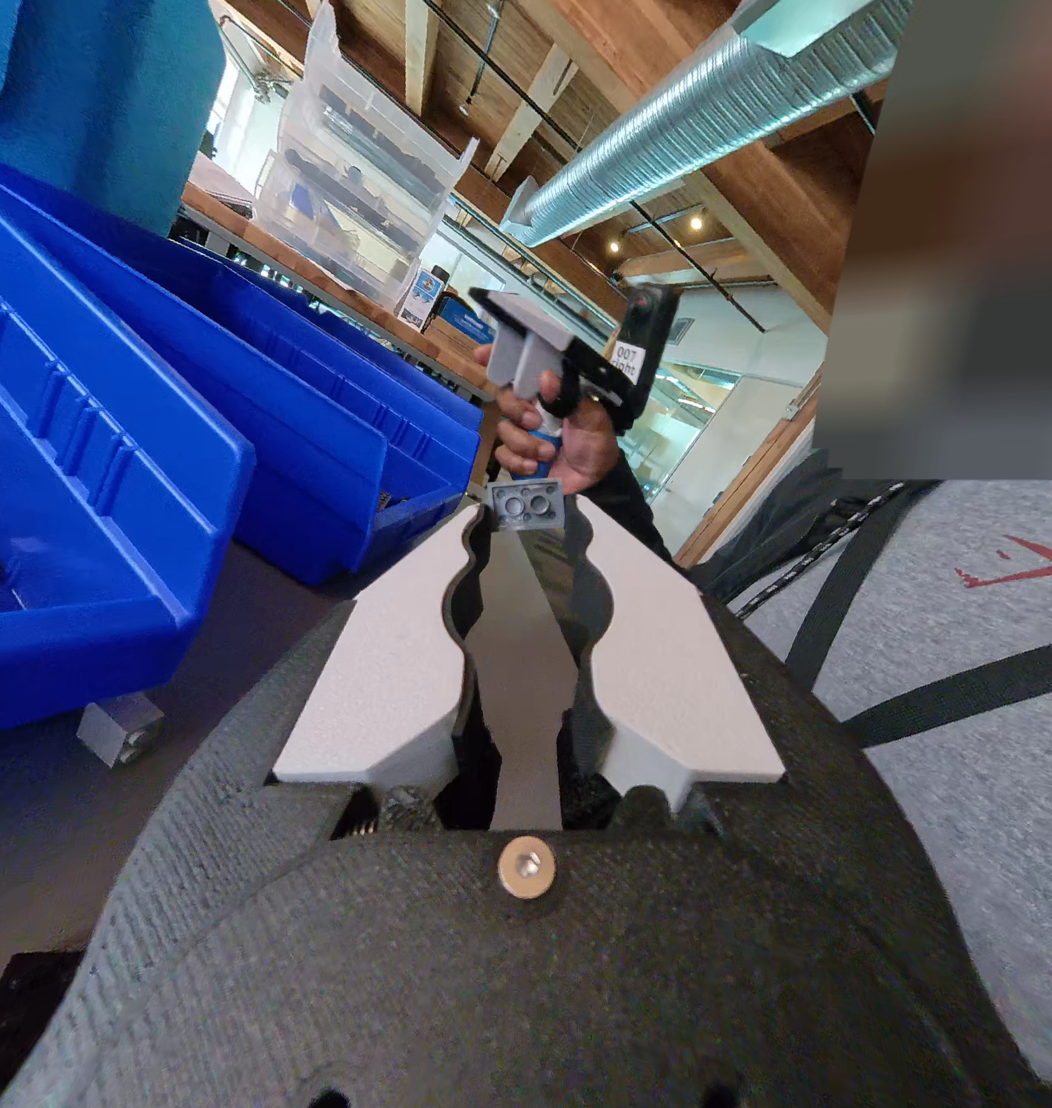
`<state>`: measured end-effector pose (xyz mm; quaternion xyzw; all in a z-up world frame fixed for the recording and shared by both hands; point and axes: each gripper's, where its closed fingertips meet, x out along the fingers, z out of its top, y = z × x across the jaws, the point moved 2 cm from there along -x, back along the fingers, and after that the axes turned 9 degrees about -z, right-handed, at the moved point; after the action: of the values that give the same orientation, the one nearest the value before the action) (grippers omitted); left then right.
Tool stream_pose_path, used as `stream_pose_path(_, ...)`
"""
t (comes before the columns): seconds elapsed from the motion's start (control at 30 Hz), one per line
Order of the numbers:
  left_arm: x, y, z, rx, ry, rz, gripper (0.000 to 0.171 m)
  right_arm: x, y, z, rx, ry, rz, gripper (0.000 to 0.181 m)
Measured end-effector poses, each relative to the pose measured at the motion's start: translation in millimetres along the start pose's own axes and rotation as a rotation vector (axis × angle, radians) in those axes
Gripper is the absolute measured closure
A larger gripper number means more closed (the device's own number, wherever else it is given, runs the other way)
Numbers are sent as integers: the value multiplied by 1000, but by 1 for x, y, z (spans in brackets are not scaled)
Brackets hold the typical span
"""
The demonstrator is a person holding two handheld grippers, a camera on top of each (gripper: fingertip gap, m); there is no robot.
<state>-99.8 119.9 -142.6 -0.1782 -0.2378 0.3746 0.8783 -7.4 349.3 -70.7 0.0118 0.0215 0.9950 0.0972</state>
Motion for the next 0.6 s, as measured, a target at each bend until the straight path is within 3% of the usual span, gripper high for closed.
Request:
stream_pose_path(0.17, -4, -1, 7, -56, -62, -23, 147, 9, 121, -14, 33, -23, 421, 154)
stream_pose_path(0.27, -7, -4, 14, -88, -118, -53, 146, 16, 172, -35, 73, 7, 566, 154)
stream_pose_path(0.4, -10, -8, 20, -139, -169, -102, 147, 29, 204, -53, 23, -2, 598, 153)
stream_pose_path(0.6, -9, -12, 22, -178, -207, -145, 146, 37, 216, -49, -178, -135, 558, 151)
